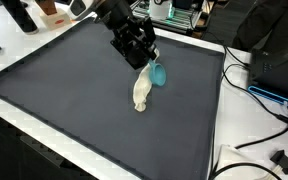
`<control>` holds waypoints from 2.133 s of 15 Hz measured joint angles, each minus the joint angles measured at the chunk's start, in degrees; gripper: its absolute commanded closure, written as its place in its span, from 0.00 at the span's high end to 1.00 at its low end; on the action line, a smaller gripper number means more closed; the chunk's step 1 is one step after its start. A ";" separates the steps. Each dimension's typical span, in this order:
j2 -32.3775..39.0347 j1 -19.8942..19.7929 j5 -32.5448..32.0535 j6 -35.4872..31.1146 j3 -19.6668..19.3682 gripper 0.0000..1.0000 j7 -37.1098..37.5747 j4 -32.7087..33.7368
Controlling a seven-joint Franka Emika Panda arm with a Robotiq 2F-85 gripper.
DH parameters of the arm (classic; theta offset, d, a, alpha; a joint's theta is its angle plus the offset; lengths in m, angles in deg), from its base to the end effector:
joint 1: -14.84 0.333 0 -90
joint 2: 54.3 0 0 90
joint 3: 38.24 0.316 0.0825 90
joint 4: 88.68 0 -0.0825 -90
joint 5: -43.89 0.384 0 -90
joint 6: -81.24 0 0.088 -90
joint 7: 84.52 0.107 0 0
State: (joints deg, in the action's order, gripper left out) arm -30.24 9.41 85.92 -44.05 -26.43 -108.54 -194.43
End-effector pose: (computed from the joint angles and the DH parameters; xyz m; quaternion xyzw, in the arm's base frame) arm 0.6322 0.0864 0.3062 -0.9448 -0.0247 -0.0108 0.3264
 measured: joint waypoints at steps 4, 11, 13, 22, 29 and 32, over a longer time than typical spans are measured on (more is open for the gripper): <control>1.11 -0.95 4.33 2.91 -1.05 0.25 -3.43 0.01; 3.76 -1.18 8.22 6.26 -2.53 0.25 -4.86 0.83; 4.38 -1.17 8.89 6.28 -2.69 0.25 -4.81 1.01; 7.23 -0.70 10.75 6.38 -2.88 0.25 -2.10 3.48; 9.40 0.02 10.80 7.08 -2.88 0.25 1.48 6.02; 10.14 0.17 10.80 8.06 -2.88 0.25 3.47 7.00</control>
State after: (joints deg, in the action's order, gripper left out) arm -20.10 9.58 96.71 -35.98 -29.31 -105.07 -187.43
